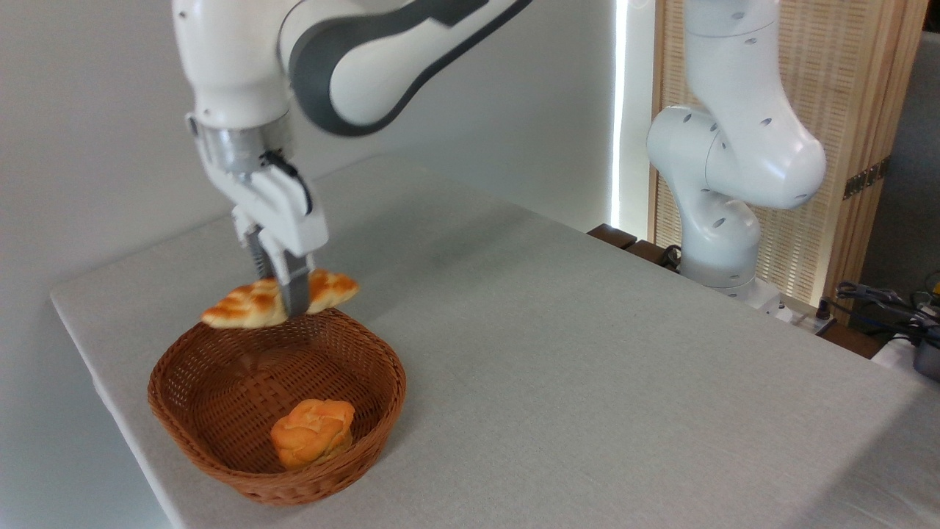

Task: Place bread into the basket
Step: 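Lift the bread roll and carry it over the wicker basket, then lower the bread roll into the basket beside the orange bun and release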

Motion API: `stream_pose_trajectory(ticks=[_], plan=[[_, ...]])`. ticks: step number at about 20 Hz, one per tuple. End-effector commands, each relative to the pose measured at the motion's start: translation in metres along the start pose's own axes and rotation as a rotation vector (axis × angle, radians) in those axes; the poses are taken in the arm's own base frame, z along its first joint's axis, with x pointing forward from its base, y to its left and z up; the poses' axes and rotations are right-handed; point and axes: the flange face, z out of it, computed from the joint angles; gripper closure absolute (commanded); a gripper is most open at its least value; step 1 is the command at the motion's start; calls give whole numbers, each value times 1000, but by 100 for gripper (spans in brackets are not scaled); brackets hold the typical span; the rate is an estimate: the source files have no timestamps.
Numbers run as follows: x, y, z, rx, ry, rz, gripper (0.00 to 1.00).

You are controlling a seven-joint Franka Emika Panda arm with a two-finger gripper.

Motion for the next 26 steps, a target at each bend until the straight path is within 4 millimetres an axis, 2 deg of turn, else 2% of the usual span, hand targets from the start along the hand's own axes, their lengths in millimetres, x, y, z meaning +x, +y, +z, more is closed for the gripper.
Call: stream_pose_trajectory(ticks=[1, 3, 4, 5, 7, 10, 13, 26], plan=[[17, -16, 12, -5, 39, -42, 66], [20, -19, 24, -12, 32, -41, 58], [21, -20, 25, -8, 39, -40, 50], [23, -22, 24, 9, 56, -38, 47], [25, -25, 28, 25, 73, -36, 33], [26, -26, 37, 58, 46, -10, 23], [24, -23, 44, 71, 22, 8, 1], [25, -22, 41, 74, 28, 7, 0]])
